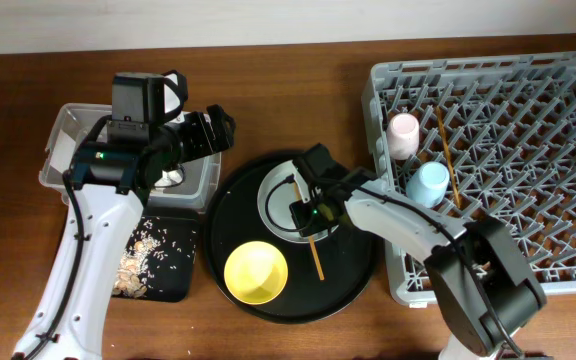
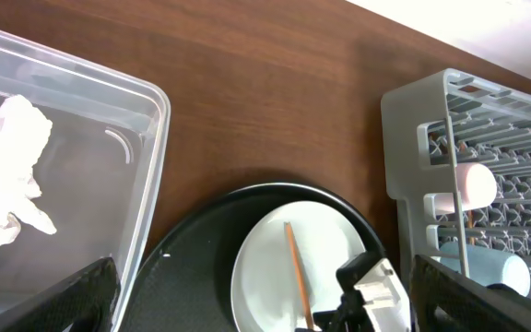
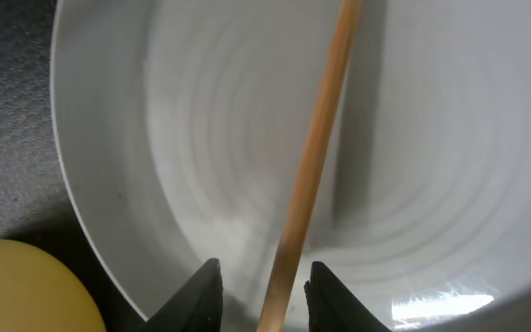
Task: Sort waste into correct bins and load items into the dishwasher rack
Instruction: 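Grasp the second chopstick with the right gripper and place it in the rack, then grasp the yellow bowl with the right gripper and set it in the rack, then move the right gripper to the white plate and grasp its rim, then carry the white plate to the rack and stand it upright with the right gripper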
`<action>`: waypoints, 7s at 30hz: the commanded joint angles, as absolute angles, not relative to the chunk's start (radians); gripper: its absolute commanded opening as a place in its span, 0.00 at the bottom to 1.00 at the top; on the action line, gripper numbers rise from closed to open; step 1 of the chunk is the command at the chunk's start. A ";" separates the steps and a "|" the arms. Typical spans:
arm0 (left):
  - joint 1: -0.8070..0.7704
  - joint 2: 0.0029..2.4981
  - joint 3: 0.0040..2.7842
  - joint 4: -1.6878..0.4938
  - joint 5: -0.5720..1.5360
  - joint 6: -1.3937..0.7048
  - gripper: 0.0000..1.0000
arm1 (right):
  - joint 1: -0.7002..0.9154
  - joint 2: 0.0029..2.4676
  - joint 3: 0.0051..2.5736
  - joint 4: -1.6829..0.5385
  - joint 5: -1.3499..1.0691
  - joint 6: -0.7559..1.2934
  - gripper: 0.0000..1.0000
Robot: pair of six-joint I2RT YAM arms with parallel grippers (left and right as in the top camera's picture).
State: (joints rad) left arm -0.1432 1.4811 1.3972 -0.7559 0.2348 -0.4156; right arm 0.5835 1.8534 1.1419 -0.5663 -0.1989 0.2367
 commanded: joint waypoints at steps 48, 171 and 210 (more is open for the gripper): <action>-0.142 1.481 1.399 -0.757 0.235 -0.410 0.99 | -0.120 1.683 1.569 -1.216 -0.733 -0.161 0.71; 0.341 1.460 1.399 -0.832 0.003 -0.418 0.99 | 0.727 1.987 1.685 -1.164 -0.131 0.012 0.66; 0.341 1.460 1.399 -0.832 0.003 -0.418 0.99 | 0.745 1.806 1.520 -1.048 -0.172 0.015 0.04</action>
